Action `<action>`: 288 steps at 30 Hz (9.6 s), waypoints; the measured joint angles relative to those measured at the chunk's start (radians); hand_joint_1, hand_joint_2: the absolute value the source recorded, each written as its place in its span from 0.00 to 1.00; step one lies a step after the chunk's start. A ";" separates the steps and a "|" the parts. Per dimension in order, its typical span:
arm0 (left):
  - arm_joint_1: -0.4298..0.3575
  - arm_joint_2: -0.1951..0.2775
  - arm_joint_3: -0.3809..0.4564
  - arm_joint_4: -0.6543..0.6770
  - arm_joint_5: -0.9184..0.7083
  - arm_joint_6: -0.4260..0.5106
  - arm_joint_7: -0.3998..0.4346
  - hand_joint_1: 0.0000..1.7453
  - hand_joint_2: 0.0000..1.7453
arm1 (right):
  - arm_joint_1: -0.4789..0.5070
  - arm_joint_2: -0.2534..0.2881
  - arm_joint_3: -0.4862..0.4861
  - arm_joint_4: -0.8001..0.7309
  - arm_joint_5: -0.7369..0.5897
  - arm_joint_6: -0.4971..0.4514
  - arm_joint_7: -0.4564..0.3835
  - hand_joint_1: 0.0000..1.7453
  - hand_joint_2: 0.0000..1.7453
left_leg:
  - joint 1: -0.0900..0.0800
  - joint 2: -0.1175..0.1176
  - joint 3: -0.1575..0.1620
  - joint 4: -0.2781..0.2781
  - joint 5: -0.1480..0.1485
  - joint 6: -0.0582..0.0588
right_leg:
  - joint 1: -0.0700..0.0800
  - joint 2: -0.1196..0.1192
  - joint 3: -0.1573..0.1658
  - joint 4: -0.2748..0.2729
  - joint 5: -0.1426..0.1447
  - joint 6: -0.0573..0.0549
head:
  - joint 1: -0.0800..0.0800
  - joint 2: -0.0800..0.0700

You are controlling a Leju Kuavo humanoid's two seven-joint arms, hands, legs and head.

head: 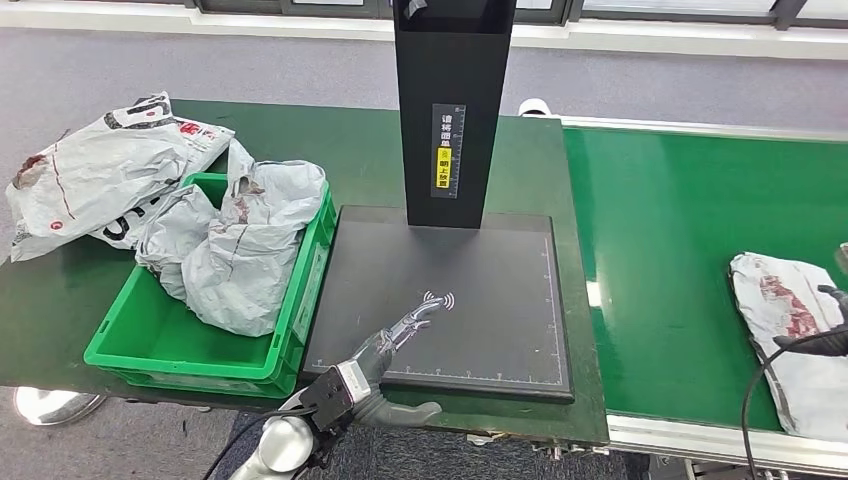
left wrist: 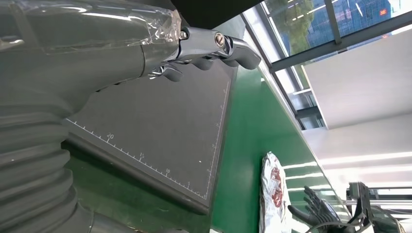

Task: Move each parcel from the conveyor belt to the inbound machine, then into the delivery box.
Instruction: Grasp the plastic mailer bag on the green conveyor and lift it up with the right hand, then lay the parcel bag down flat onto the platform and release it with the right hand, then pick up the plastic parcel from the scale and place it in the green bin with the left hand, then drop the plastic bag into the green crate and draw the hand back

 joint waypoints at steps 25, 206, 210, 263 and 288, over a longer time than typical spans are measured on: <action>0.015 -0.008 0.002 -0.005 0.007 0.008 0.007 0.00 1.00 | 0.154 0.077 -0.236 0.002 -0.222 -0.171 0.030 0.00 1.00 | 0.000 -0.001 -0.001 0.000 -0.001 0.000 | 0.000 0.000 -0.001 0.000 -0.001 0.000 | 0.000 0.000; -0.779 -0.160 -0.076 1.017 -1.222 -0.129 0.266 1.00 1.00 | 0.484 0.779 0.811 -1.062 -0.523 -0.337 -0.343 0.00 1.00 | 0.004 0.005 0.034 -0.004 -0.009 -0.008 | 0.003 0.005 0.031 0.000 -0.010 -0.008 | 0.000 0.000; -0.782 -0.169 -0.082 1.014 -1.222 -0.089 0.257 1.00 1.00 | 0.488 0.779 0.804 -1.063 -0.528 -0.355 -0.338 0.00 1.00 | 0.004 0.005 0.035 -0.004 -0.008 -0.008 | 0.003 0.005 0.031 0.000 -0.009 -0.008 | 0.000 0.000; -0.424 0.228 0.174 -0.012 -1.322 0.121 0.852 1.00 1.00 | 0.674 0.772 0.622 -1.281 -0.426 -0.490 -0.254 0.00 1.00 | 0.005 0.009 0.015 -0.004 -0.005 -0.012 | 0.005 0.011 0.007 0.002 -0.006 -0.011 | 0.000 0.000; -0.647 0.224 0.166 0.772 -1.325 0.074 0.807 0.00 0.00 | 0.620 0.803 0.597 -1.224 -0.426 -0.469 -0.242 0.00 1.00 | 0.006 0.013 0.040 -0.008 -0.008 -0.021 | 0.006 0.014 0.028 0.002 -0.009 -0.021 | 0.000 0.000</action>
